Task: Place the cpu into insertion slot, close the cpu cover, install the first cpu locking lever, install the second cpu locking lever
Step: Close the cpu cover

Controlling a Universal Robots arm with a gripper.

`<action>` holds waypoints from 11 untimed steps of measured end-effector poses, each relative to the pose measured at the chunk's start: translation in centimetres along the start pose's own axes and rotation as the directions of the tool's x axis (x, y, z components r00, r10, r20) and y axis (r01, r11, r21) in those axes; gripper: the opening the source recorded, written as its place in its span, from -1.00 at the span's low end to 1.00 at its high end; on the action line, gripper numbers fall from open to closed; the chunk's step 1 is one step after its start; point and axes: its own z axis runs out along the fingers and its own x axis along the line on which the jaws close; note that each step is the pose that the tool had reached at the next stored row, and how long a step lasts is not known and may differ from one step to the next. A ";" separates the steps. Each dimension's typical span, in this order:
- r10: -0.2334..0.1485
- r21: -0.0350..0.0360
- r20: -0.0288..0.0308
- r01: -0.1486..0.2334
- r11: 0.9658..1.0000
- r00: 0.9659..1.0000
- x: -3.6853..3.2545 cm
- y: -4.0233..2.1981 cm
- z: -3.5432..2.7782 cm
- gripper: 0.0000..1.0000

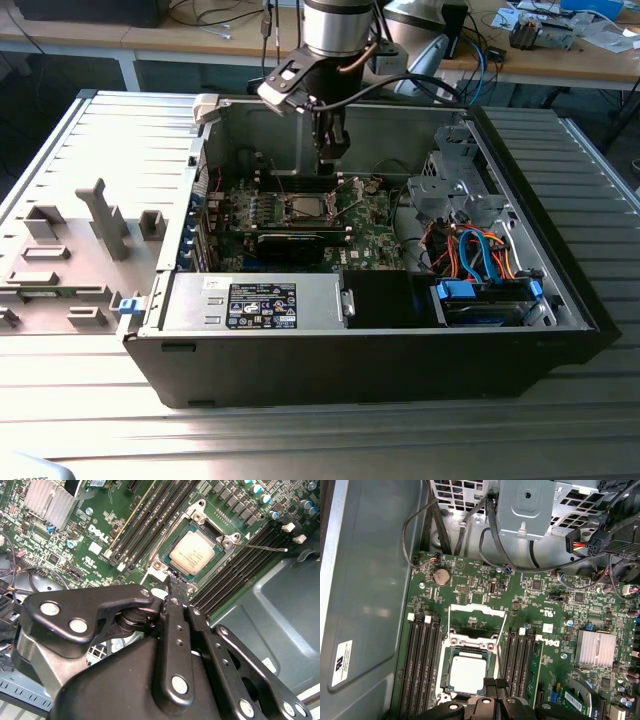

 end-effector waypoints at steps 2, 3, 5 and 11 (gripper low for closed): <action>0.000 0.000 0.000 0.000 1.000 1.000 -0.02 0.06 0.00 -0.79; 0.000 0.000 0.000 0.000 1.000 1.000 -0.04 0.10 0.00 -0.79; 0.000 0.000 0.000 0.000 1.000 1.000 -0.06 0.18 0.01 -0.79; 0.000 0.000 0.000 0.000 1.000 1.000 -0.13 0.37 0.02 -0.79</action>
